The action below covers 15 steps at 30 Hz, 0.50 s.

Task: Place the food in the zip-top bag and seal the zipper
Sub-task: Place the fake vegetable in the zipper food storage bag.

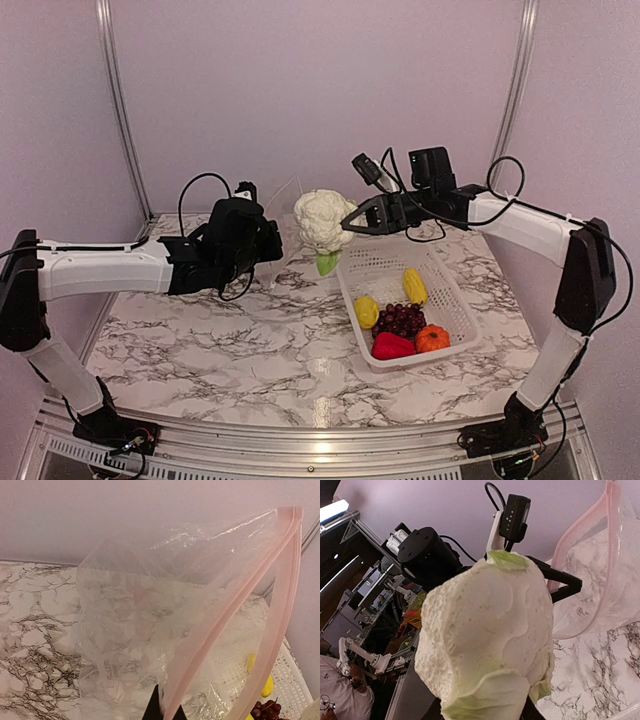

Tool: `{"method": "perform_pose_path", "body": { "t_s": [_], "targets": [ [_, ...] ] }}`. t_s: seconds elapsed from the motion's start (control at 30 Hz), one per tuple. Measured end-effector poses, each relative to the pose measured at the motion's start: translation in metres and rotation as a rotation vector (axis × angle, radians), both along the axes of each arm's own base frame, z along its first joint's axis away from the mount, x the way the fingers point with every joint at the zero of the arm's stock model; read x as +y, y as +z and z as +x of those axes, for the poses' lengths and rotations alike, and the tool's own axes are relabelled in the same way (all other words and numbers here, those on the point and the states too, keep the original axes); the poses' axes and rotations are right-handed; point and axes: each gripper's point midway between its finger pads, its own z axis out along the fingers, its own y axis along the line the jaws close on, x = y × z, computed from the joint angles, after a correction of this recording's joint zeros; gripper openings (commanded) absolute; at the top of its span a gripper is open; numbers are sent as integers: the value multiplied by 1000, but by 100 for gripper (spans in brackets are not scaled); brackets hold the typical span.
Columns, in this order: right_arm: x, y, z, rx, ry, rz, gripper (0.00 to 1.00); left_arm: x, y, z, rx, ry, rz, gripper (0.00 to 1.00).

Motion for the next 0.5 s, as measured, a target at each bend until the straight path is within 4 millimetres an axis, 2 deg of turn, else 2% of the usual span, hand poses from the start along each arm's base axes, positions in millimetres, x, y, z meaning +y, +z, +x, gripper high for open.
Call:
{"method": "perform_pose_path", "body": {
  "t_s": [0.13,0.3,0.5],
  "targets": [
    [11,-2,-6,75,38,1,0,-5,0,2,-7,-9,-17,0],
    [21,-10,-5,163,53,-10,0,-10,1,3,-16,-27,-38,0],
    [25,-15,10,254,29,-12,0,-11,-12,-1,-20,-53,-46,0]
  ]
}}
